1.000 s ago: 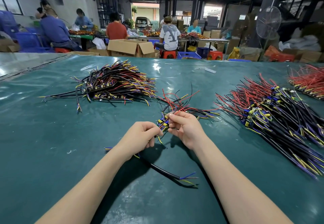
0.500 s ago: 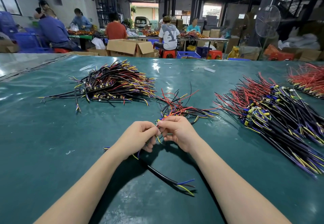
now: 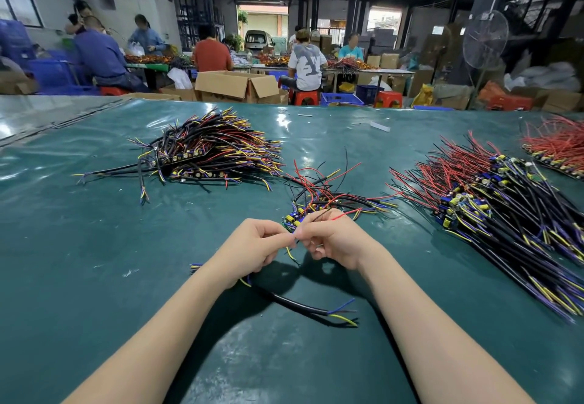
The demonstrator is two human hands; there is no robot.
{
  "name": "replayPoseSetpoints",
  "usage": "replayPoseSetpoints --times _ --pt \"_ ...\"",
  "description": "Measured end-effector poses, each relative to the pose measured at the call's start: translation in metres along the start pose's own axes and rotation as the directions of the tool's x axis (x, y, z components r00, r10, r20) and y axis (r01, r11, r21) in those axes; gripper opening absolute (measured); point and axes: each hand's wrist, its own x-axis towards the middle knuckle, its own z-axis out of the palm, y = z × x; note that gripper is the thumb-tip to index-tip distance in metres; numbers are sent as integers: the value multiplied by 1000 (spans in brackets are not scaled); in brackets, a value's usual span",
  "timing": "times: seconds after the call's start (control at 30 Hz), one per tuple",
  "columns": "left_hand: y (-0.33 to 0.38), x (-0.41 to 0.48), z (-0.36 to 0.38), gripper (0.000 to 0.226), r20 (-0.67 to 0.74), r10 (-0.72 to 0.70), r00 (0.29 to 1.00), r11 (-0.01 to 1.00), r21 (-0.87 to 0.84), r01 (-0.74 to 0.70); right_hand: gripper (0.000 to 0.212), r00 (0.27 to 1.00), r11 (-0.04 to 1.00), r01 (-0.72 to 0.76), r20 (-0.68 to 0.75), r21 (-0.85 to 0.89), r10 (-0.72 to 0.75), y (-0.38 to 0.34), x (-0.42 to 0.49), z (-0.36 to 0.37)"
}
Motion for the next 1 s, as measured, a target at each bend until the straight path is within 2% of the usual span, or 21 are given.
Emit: replayPoseSetpoints --times 0.13,0.37,0.47,0.57,0.63,0.73,0.8,0.87,0.93,1.0 --pt "3 -1 -4 28 -14 1 1000 1000 13 -1 37 1000 1000 8 21 11 -9 -1 -1 -4" --pt "7 -2 -15 27 62 4 998 997 79 -9 35 999 999 20 47 48 -22 -1 -2 -2" --pt "6 -2 -17 29 70 20 997 994 104 -28 37 999 997 32 11 67 -32 -1 -2 -1" --pt "4 -1 -21 31 66 24 997 994 102 -31 40 996 994 46 -86 104 -37 -3 -3 0" --pt "2 -1 -26 33 48 9 999 996 90 -14 40 983 972 63 -182 228 -21 -4 -3 -4" --pt "-2 -2 -35 37 -7 -6 1000 1000 24 6 25 955 824 151 -295 545 20 -9 -6 -17" --pt "-4 0 -35 35 -48 -3 999 1000 -28 2 21 951 763 180 -308 620 26 -10 -9 -23" --pt "-3 1 -31 31 -52 4 999 998 -65 -7 21 967 833 113 -254 541 33 -9 -10 -18" --pt "-2 1 -25 29 -24 5 1000 994 -105 -8 15 989 944 34 -148 328 16 -5 -7 0" --pt "-1 0 -21 28 29 -12 999 991 -135 16 12 998 986 30 -59 165 -21 -1 -4 21"
